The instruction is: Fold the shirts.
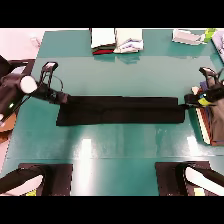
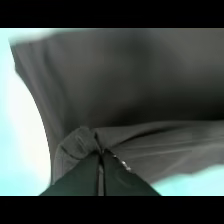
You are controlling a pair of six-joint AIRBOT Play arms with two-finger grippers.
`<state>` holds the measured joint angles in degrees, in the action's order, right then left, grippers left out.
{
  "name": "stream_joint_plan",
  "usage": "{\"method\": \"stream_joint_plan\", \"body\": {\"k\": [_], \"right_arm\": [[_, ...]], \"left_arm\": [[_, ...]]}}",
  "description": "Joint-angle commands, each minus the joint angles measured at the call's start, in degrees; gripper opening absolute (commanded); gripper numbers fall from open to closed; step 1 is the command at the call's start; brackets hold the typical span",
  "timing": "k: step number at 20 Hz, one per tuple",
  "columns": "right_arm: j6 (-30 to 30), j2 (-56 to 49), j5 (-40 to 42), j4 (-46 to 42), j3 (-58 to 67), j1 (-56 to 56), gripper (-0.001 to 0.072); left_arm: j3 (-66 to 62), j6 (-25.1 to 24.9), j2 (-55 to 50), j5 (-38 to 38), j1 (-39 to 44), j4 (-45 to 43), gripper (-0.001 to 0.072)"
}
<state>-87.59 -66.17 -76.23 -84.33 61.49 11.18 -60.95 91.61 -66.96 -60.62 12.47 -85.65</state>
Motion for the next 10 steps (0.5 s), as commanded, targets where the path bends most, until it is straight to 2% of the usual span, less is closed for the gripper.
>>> {"method": "stream_joint_plan", "body": {"k": [1,4,5,6,7,8,9,10], "right_arm": [[0.0,-10.7,3.3,2.3,6.9,-1.1,0.0015],[-0.3,-15.9,3.8,2.3,10.5,-2.6,0.0017],[-0.5,-17.2,3.8,2.4,11.8,-3.0,0.0017],[-0.4,-17.9,3.8,2.9,12.9,-3.0,0.0023],[-0.4,-18.3,4.1,4.6,13.8,-3.0,0.0122],[-0.3,-18.4,4.3,6.4,15.0,-2.5,0.0341],[-0.3,-18.3,4.2,7.0,16.1,-1.8,0.0431],[-0.2,-18.3,2.9,6.7,17.4,-1.2,0.0454]], "left_arm": [[-5.1,-4.3,-9.8,6.4,-1.3,0.4,0.0023],[-5.2,-4.6,-11.8,8.6,-1.3,0.6,0.0024],[-5.2,-4.6,-11.8,8.5,-1.3,0.6,0.0052],[-5.4,-4.2,-11.8,7.8,-1.3,0.6,0.0264],[-6.0,-2.7,-11.7,6.4,-1.3,0.6,0.0335],[-6.8,-2.5,-11.6,5.3,-1.3,0.6,0.0337],[-8.1,-2.5,-11.6,4.0,-1.3,0.6,0.0337],[-9.5,-2.5,-11.6,2.2,-1.3,0.7,0.0337]]}}
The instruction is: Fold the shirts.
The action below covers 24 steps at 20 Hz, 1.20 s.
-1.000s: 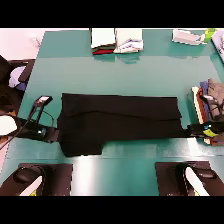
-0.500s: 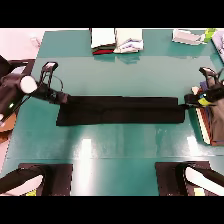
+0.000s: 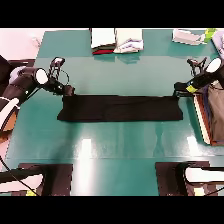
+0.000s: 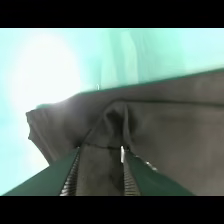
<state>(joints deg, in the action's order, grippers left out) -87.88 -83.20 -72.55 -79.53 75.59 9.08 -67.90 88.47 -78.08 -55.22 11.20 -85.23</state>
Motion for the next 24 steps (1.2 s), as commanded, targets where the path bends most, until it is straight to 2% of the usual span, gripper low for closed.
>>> {"method": "stream_joint_plan", "body": {"k": [1,3,4,5,6,8,13,16,18,21,22,24], "right_arm": [[0.7,-1.0,-2.1,1.9,3.7,1.7,0.0454],[1.3,1.1,-2.8,1.9,0.9,4.7,0.0454],[1.4,2.2,-2.9,1.9,-1.6,6.3,0.0464],[1.5,3.1,-2.8,1.9,-4.3,7.8,0.0553],[1.5,3.5,-2.8,2.0,-7.2,9.4,0.0618],[1.5,3.3,-2.0,2.1,-12.0,11.2,0.0619],[3.6,1.0,2.6,12.0,-17.7,11.2,0.0618],[4.0,0.0,3.3,12.3,-17.8,10.1,0.0604],[4.0,0.1,4.3,10.6,-17.8,8.4,0.0460],[4.0,0.9,4.5,5.7,-17.8,5.5,0.0057],[4.0,1.9,4.5,4.3,-17.8,4.8,0.0016],[4.0,5.7,4.1,3.2,-17.8,3.4,0.0015]], "left_arm": [[-3.7,0.6,-0.5,-5.2,0.0,0.4,0.0336],[-4.7,0.6,-0.3,-7.9,0.0,2.2,0.0307],[-4.7,0.3,-0.4,-8.4,0.0,3.6,0.0140],[-4.6,-0.9,-0.4,-8.3,0.0,5.7,0.0022],[-4.6,-1.1,-0.3,-7.8,0.0,7.9,0.0023],[-4.6,-1.1,-0.4,-6.3,0.6,11.7,0.0023],[-4.6,-1.0,-0.4,-1.7,6.4,12.0,0.0022],[-4.6,-0.9,-0.4,-1.3,8.8,12.0,0.0022],[-4.6,0.0,-0.9,-1.4,10.2,12.0,0.0022],[-4.6,1.3,-2.4,-1.3,12.9,12.2,0.0022],[-4.6,1.6,-3.2,-1.2,14.1,12.3,0.0022],[-4.6,1.7,-5.5,-0.5,16.6,13.8,0.0021]]}}
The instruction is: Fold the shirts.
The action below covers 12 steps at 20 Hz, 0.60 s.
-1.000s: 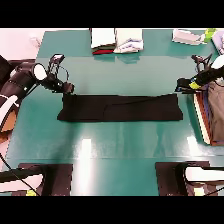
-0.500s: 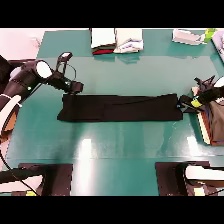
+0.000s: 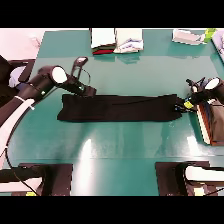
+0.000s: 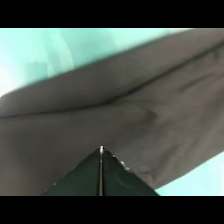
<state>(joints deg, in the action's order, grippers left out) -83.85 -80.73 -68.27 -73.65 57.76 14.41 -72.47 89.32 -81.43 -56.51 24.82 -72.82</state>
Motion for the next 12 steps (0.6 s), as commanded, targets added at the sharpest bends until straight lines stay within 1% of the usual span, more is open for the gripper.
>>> {"method": "stream_joint_plan", "body": {"k": [1,3,5,7,9,12], "right_arm": [[-0.1,5.9,-0.5,-2.4,0.1,-2.9,0.0014],[-0.4,10.9,-4.3,-2.4,2.3,-5.4,0.0014],[-1.9,15.1,-8.5,-2.4,6.5,-8.7,0.0014],[-4.6,18.4,-10.6,-2.3,11.4,-12.4,0.0014],[-7.0,20.7,-11.1,-1.9,16.2,-16.5,0.0014],[-9.2,20.9,-11.2,1.7,22.9,-21.7,0.0014]], "left_arm": [[-0.1,0.8,-3.4,1.9,4.2,2.1,0.0021],[-1.2,0.7,-6.5,3.7,6.6,3.5,0.0021],[-4.0,0.7,-9.8,3.8,8.3,4.7,0.0021],[-7.0,0.6,-13.0,3.9,10.0,5.7,0.0021],[-9.1,0.6,-15.8,4.3,11.6,6.2,0.0022],[-10.1,0.2,-18.3,5.8,13.4,7.0,0.0021]]}}
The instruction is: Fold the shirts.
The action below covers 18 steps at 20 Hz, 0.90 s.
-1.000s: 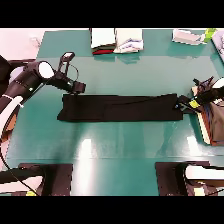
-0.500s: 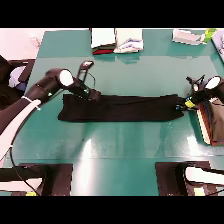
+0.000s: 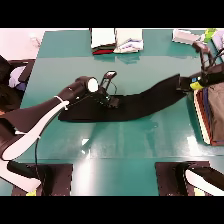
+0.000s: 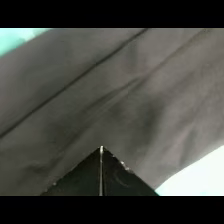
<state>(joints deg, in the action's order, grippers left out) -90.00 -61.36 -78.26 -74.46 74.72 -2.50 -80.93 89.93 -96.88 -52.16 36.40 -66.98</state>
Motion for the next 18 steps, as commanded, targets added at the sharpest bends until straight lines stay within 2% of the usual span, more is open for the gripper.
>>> {"method": "stream_joint_plan", "body": {"k": [1,7,10,14,18], "right_arm": [[-3.9,0.8,-1.2,3.0,8.3,-6.6,0.0014],[-6.9,-6.6,-1.3,2.9,20.5,-15.8,0.0014],[-8.0,-10.1,-1.3,2.9,24.8,-18.9,0.0014],[-9.1,-15.1,0.2,3.0,29.0,-24.2,0.0014],[-9.9,-22.0,5.8,3.0,32.7,-32.6,0.0014]], "left_arm": [[-1.7,-0.4,-3.2,1.9,1.9,1.6,0.0021],[-1.7,-0.4,-3.2,1.8,1.6,1.4,0.0022],[-3.3,-0.4,-1.9,-2.4,-1.0,0.7,0.0022],[-3.6,-0.4,7.4,-5.6,-8.2,-7.9,0.0022],[-3.6,-0.5,20.2,-8.3,-18.4,-18.1,0.0022]]}}
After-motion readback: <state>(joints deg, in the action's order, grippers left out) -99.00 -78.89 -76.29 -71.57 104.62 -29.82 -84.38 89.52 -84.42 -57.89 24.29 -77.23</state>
